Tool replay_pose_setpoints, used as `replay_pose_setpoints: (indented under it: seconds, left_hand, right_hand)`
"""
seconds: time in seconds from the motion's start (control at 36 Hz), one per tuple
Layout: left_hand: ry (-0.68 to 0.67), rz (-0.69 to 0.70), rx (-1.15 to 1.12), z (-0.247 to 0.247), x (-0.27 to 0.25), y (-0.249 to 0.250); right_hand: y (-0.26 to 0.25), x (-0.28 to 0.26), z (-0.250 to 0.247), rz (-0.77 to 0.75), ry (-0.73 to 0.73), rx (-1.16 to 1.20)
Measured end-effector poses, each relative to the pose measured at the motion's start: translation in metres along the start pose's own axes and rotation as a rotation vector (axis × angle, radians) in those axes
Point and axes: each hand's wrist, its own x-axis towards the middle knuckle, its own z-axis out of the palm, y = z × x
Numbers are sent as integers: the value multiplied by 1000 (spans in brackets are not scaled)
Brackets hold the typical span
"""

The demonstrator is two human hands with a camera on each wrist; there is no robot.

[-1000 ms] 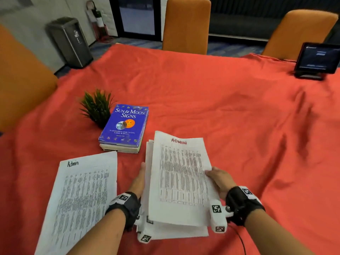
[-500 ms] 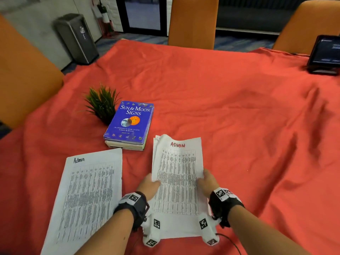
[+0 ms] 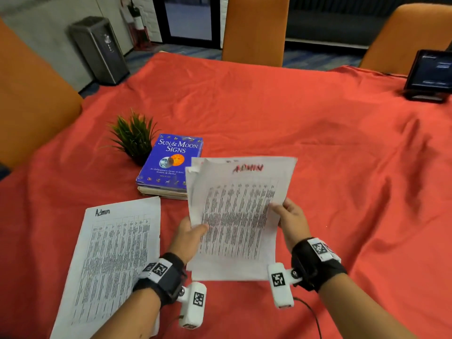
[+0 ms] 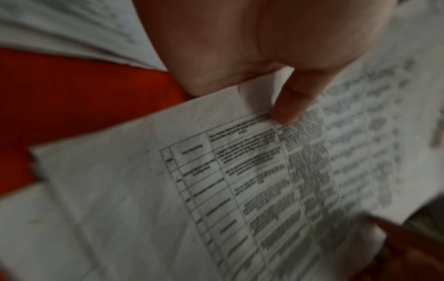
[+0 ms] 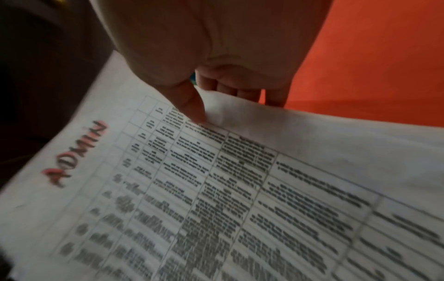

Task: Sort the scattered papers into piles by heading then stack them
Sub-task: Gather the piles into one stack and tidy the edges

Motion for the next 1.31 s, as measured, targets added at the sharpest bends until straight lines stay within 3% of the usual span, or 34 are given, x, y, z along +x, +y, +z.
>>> replay_pose_setpoints:
  seconds: [0.14, 0.25, 0.53, 0.67, 0.75, 0.94, 1.06, 1.22, 1.31]
  left_hand:
    - [230, 320, -135, 4, -20, 58]
    - [309, 447, -239, 8, -33, 78]
    - [327, 495, -254, 20, -51, 67]
    - [406, 395, -286, 14, -47, 49]
    - [419, 403, -278, 16, -57, 52]
    - [485, 314, -377, 21, -60, 42]
    - [453, 269, -308, 21, -56, 35]
    - [455, 246, -187, -12, -48, 31]
    - [517, 214, -64, -49, -45, 26]
  right_hand:
    - [-57, -39, 18, -428, -11, 7]
    - [-63, -64, 25, -550, -12, 27]
    - [-25, -70, 22, -413, 23, 16]
    - [-20, -66, 27, -356, 4, -8]
    - [-19, -66, 29, -318, -14, -6]
    - [-17, -66, 31, -305, 39, -21]
    - [-9, -68, 35, -276, 20, -35]
    - [-12, -60, 44, -343, -34, -163]
    - [-8, -55, 64, -297, -117, -269]
